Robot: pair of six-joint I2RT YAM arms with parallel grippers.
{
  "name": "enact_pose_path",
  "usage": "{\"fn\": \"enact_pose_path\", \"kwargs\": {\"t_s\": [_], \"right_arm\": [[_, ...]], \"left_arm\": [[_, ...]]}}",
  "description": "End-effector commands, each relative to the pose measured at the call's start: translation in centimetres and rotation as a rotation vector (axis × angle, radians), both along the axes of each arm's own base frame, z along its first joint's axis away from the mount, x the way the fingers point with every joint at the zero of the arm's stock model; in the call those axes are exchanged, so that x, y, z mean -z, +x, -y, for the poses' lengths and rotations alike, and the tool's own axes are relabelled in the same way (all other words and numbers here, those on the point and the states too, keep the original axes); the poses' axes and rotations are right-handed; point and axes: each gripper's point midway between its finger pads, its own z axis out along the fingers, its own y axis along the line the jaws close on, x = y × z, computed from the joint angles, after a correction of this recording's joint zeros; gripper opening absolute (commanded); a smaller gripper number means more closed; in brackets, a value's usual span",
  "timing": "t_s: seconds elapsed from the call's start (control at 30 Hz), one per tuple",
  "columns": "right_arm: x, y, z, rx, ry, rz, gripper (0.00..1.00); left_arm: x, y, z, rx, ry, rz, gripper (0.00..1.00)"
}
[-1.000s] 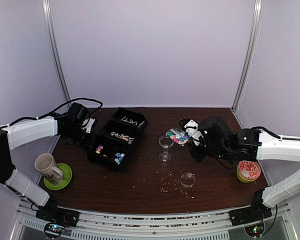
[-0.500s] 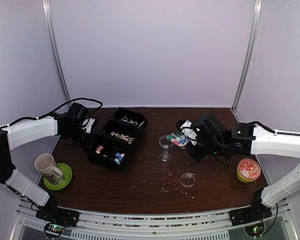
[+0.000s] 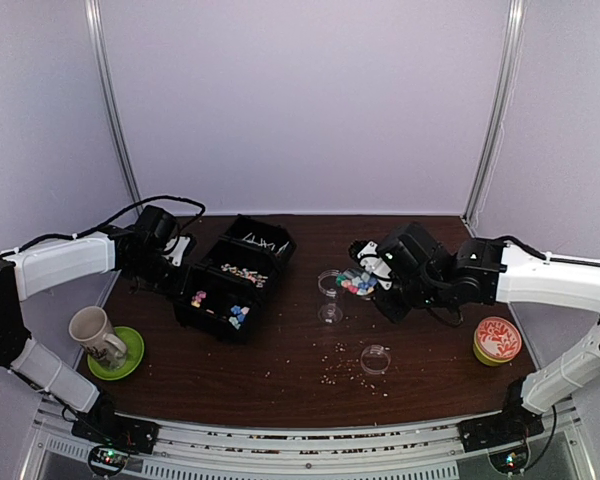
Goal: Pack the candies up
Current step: Place the fake candies in the packing bottle.
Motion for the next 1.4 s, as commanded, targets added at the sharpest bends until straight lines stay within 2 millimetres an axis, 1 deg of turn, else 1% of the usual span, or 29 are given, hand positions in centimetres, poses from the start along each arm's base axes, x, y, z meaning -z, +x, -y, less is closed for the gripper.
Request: {"fn": "enact_pose_path", "kwargs": {"t_s": [0.0, 0.13, 0.6, 1.37], "right_arm": [[-1.30, 0.44, -0.37, 0.000, 0.006, 0.004, 0.00], [-1.13, 0.45, -0.43, -0.002, -0.011, -0.008, 0.00], [-1.78, 0.34, -0.64, -0.019, -0.046, -0.033, 0.00], [-2.07, 0.11, -0.64, -0.034, -0.076, -0.059, 0.00]], "left_arm": [[-7.71, 4.21, 2.38, 0.018, -0.151, 0.260, 0.00], [-7.77, 4.20, 2.37, 0.017, -0.152, 0.261, 0.00], [-7.84, 4.21, 2.33, 0.017, -0.151, 0.263, 0.00], [-7.93, 4.20, 2.32, 0.017, -0.152, 0.265, 0.00]]}}
